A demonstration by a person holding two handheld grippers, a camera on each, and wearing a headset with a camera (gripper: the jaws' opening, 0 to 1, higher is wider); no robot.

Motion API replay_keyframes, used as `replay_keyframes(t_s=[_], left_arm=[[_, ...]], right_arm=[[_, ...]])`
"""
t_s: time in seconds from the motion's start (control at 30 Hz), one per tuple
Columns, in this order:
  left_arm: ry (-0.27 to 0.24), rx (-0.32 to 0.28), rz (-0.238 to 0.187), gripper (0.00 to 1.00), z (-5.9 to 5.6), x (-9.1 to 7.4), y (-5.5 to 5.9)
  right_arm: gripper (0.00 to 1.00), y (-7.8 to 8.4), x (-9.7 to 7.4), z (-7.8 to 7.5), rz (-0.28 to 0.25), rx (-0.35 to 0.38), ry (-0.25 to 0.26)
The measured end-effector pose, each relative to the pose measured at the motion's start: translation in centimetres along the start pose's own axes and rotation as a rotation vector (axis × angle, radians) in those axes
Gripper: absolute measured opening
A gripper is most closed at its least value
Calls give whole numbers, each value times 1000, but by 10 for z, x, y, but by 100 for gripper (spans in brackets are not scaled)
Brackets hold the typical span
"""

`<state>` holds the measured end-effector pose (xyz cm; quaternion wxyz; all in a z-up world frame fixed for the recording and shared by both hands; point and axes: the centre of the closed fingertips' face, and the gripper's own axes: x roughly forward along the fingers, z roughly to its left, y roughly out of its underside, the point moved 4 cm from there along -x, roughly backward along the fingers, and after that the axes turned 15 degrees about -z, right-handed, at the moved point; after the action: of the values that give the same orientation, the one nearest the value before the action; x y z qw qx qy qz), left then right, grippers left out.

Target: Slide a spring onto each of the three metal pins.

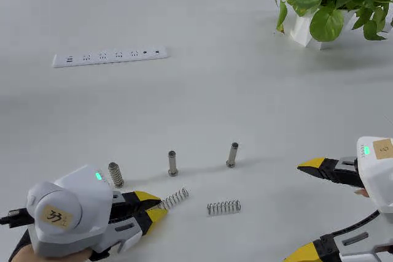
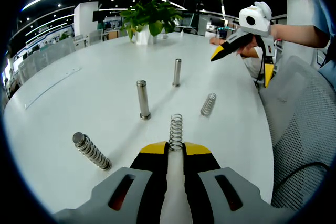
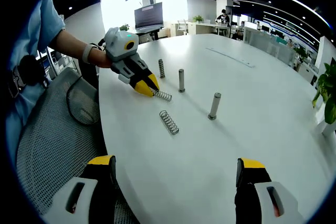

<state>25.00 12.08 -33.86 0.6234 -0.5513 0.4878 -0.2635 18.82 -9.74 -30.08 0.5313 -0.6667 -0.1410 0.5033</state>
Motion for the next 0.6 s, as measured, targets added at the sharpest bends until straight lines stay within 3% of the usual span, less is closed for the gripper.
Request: replay_keyframes(t_s=[0.6], left_arm=[[3,-11,10,8,0,-3,3]], right_arm=[[95,1,1,2,3,0,-2]])
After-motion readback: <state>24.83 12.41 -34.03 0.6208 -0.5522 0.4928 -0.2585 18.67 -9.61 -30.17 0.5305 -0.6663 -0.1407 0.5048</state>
